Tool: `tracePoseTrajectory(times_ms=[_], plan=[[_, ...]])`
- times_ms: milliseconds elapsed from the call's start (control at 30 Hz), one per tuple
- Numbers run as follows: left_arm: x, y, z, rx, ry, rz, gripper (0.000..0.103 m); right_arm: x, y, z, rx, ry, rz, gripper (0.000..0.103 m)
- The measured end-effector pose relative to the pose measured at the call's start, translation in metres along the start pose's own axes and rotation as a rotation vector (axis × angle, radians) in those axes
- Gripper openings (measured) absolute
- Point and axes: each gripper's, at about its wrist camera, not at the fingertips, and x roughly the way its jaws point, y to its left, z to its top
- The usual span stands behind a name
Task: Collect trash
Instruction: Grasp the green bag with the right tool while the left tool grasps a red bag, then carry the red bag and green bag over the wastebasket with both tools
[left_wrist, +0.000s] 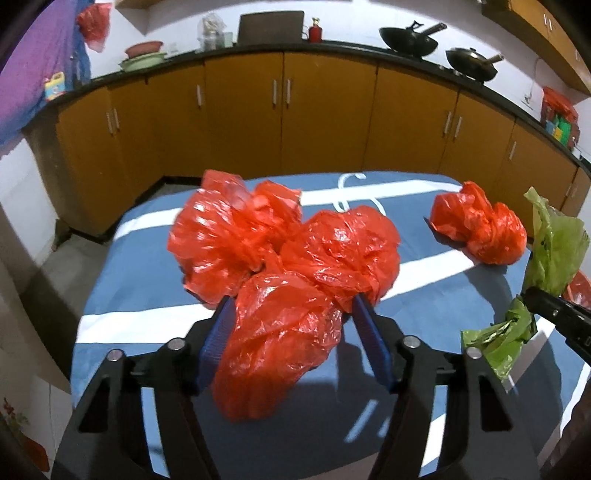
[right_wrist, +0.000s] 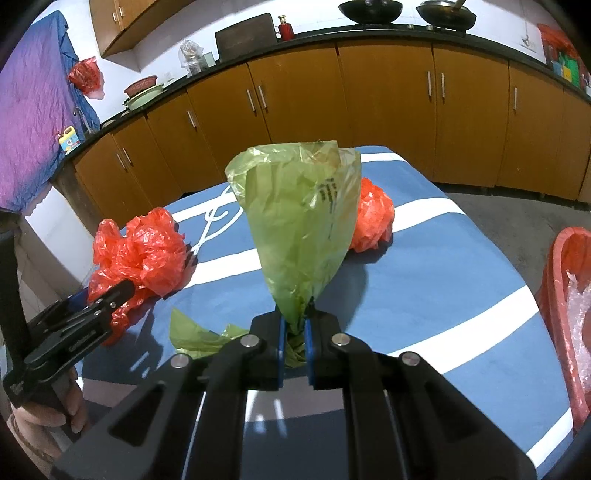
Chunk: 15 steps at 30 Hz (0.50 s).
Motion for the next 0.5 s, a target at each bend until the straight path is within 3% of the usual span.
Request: tracePoseTrajectory(times_ms=[300, 500], plan=[[0.001, -0.009, -0.001, 0.010, 0.014, -0.033, 0.017, -0.003, -0.006, -0.004, 0.012, 0.007, -0.013, 0.010], [-0.007, -0.012, -0.004, -0.001, -0.008, -0.042, 0.008, -0.010, -0.005, -0.004, 0.017, 0.001, -0.017, 0.010]])
